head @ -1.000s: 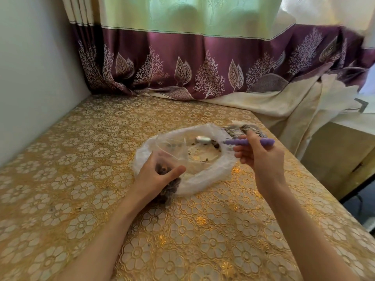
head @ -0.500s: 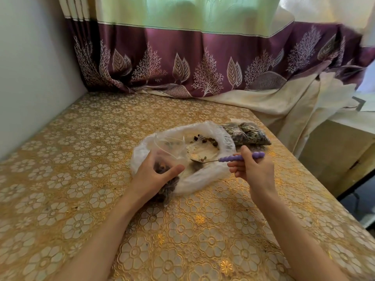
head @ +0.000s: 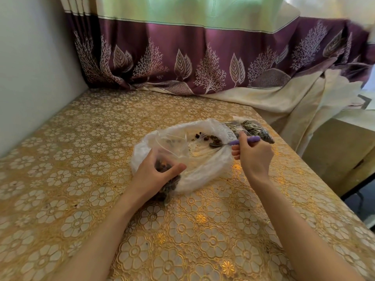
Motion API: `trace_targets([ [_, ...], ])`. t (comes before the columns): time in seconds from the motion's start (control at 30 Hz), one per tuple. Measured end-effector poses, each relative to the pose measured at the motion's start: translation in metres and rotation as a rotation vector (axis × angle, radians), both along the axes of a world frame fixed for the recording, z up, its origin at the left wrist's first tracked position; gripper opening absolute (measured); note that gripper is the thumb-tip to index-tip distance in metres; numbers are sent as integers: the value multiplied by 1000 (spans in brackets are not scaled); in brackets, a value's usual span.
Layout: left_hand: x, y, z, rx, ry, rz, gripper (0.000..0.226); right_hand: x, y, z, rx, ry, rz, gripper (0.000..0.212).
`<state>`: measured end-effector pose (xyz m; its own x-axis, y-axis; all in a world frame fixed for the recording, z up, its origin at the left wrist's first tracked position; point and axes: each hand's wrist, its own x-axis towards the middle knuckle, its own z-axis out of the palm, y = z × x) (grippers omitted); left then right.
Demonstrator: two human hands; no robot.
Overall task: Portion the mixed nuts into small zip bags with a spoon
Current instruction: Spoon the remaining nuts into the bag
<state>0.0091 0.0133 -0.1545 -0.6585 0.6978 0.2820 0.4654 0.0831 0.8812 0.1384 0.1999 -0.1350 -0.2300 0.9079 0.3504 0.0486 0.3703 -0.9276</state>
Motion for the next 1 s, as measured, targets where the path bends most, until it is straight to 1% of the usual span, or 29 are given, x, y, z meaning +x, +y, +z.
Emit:
trace_targets([
  [0.1, 0, 0, 0, 0, -4, -7, 64, -12, 4, 3, 22, -52, -5, 35],
  [0.2, 1, 0, 0, 11, -6, -9, 54, -18, 9, 3, -22, -62, 8, 33],
  [0.33, 3, 0, 2, 37, -27, -28, 53, -21, 14, 5, -104, -64, 45, 32],
  [0.5, 3, -1, 3, 35, -17, -36, 51, -23, 16, 3, -262, 51, 52, 32],
  [0.63, 4, -1, 5, 28, 0, -35, 55, -23, 16, -3, -411, 116, 131, 24],
  [0.77, 4, -1, 6, 42, 6, -40, 54, -16, 15, 1, -587, 232, 231, 24],
  [0.87, 5, -1, 6, 52, 9, -42, 54, -10, 15, 4, -651, 262, 261, 27],
  [1.0, 5, -2, 5, 49, 11, -42, 54, -7, 14, 4, -672, 244, 259, 25],
])
